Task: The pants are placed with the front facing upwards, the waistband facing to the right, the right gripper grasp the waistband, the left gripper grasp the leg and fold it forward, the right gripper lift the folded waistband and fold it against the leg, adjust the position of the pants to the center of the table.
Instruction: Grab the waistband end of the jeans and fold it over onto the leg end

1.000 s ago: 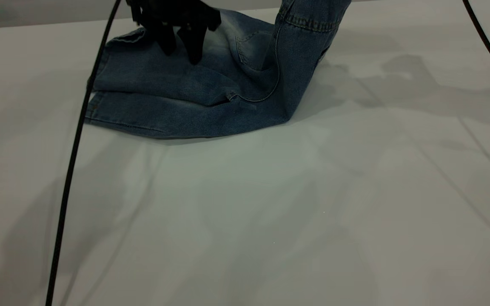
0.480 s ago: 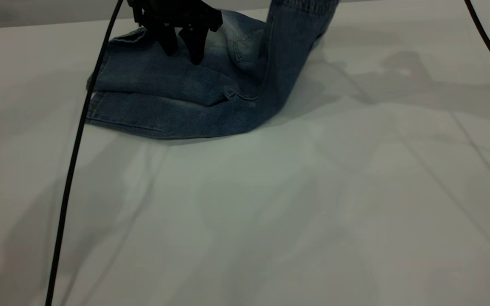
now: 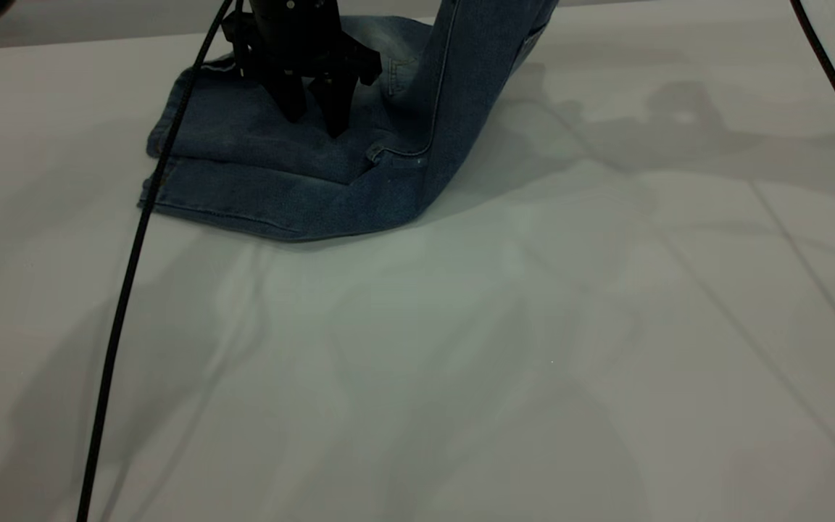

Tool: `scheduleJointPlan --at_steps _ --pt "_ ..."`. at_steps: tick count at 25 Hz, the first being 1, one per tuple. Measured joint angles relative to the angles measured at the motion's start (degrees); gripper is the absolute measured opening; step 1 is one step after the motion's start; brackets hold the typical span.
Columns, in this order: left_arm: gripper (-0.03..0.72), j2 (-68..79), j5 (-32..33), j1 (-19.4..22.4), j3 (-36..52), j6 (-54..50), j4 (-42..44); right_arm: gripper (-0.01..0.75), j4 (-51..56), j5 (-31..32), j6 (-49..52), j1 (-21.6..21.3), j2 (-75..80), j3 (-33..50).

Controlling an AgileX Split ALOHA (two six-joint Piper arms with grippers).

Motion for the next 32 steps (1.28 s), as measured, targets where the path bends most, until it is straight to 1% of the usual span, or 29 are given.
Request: scheduleJointPlan --at_steps 4,10,14,22,27,32 --pt "0.428 0.1 0.0 0.0 -0.1 0.0 -0.1 0.095 0.2 0.0 0.5 1.8 0.0 -1.5" --pt "0.428 0.2 0.0 0.0 0.0 0.0 -0.2 0.095 -1.2 0.3 2.5 7.4 0.0 -5.8" --pt "0.428 0.2 0.0 -0.1 0.0 0.0 -0.2 0.095 -1.3 -0.3 2.7 9.9 0.0 -6.4" --pt "0.428 -1.3 0.5 -0.1 -0.2 0.0 0.2 0.095 -1.2 -0.7 2.7 9.6 0.0 -6.4" --pt "0.428 -3.8 0.5 1.4 -0.2 0.0 3.2 0.095 -1.1 -1.1 3.0 9.6 0.0 -6.4" --pt "0.428 -4.8 0.5 3.1 -0.2 -1.6 3.5 0.095 -1.1 -1.2 3.0 9.6 0.0 -6.3"
